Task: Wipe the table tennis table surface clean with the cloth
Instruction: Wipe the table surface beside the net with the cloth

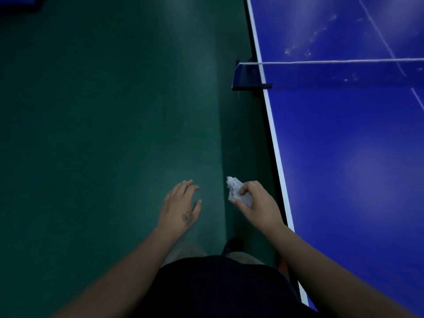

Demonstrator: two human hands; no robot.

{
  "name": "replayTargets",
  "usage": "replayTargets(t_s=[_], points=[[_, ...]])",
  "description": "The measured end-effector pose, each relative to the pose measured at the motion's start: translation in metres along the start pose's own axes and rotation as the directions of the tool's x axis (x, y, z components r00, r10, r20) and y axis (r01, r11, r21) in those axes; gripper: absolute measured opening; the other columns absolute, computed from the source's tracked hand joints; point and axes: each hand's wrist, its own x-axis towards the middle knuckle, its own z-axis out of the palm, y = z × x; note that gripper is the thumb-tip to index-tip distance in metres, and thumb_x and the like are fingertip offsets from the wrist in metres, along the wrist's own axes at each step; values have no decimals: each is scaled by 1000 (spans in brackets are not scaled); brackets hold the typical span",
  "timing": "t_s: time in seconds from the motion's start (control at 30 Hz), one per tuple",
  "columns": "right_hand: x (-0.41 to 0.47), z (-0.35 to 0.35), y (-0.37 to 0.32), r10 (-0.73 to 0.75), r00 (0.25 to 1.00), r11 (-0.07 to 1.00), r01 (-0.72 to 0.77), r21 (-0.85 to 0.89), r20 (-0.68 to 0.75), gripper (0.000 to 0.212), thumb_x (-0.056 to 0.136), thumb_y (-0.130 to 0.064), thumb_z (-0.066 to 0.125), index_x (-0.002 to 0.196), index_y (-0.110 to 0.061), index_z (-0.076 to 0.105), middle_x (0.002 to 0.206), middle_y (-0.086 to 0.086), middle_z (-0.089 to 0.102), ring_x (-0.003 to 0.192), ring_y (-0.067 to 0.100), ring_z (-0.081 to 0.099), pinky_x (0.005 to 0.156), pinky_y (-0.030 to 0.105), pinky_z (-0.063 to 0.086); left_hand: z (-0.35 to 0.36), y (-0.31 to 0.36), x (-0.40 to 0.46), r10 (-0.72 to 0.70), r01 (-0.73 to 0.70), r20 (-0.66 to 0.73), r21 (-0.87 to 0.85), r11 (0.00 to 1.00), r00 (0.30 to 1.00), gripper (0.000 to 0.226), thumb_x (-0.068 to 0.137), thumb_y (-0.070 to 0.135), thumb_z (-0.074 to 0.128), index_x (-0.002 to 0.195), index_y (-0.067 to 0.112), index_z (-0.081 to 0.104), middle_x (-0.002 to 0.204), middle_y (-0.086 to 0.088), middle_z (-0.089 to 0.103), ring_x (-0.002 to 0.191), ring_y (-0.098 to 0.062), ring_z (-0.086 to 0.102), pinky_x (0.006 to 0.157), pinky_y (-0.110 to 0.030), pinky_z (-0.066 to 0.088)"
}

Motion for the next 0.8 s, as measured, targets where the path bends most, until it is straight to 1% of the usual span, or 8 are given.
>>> replayTargets(t_s=[0.13, 0.27, 0.37, 0.5, 0.57, 0.67, 0.8], points=[[47, -3, -9, -45, 998, 999, 46, -9, 40, 30, 91, -46, 80, 101, -30, 56, 105, -17, 55, 91, 8, 59, 75, 40, 57, -13, 0, 27, -21, 22, -44, 4, 1000, 999, 43, 102, 34, 61, 142, 20, 58, 155, -3, 51, 148, -25, 43, 122, -45, 36], [94, 3, -21, -62, 996, 997, 65, -35, 66, 30, 91, -47, 79, 101, -31, 55, 106, -18, 54, 90, 8, 58, 74, 40, 57, -23, -17, 64, -24, 25, -69, 10, 1000, 997, 42, 102, 37, 59, 141, 21, 59, 154, -2, 53, 148, -25, 43, 123, -44, 35], [133, 11, -28, -51, 997, 996, 55, -64, 63, 30, 91, -46, 79, 100, -32, 55, 105, -18, 54, 89, 7, 57, 72, 39, 56, -31, -39, 101, 11, -8, -105, 27, 1000, 994, 41, 100, 40, 55, 135, 21, 63, 148, -2, 57, 145, -26, 48, 122, -45, 38], [179, 23, -45, -13, 1000, 996, 15, -90, 25, 29, 92, -45, 80, 101, -32, 55, 104, -20, 53, 88, 4, 57, 70, 32, 54, -54, -72, 154, 77, -70, -139, 56, 996, 987, 44, 99, 45, 48, 131, 21, 65, 145, -4, 60, 141, -27, 51, 123, -46, 38], [199, 31, -56, 19, 1000, 995, -18, -98, 15, 29, 92, -44, 80, 101, -32, 56, 103, -20, 53, 87, 4, 56, 69, 29, 51, -68, -89, 180, 90, -81, -133, 70, 994, 987, 42, 100, 44, 51, 131, 21, 65, 145, -4, 60, 142, -27, 51, 124, -46, 37], [228, 44, -71, 67, 998, 994, -66, -92, 1, 30, 91, -44, 81, 100, -32, 55, 102, -21, 52, 87, 3, 56, 68, 31, 51, -88, -115, 213, 93, -85, -104, 80, 993, 990, 38, 100, 41, 61, 132, 21, 65, 146, -4, 60, 143, -27, 50, 125, -47, 36], [270, 57, -94, 98, 994, 992, -101, -71, -42, 30, 91, -42, 82, 100, -32, 54, 102, -21, 51, 87, 3, 56, 70, 33, 53, -112, -145, 252, 102, -91, -94, 117, 989, 990, 39, 99, 43, 58, 130, 22, 67, 144, -5, 62, 141, -28, 52, 123, -47, 38]])
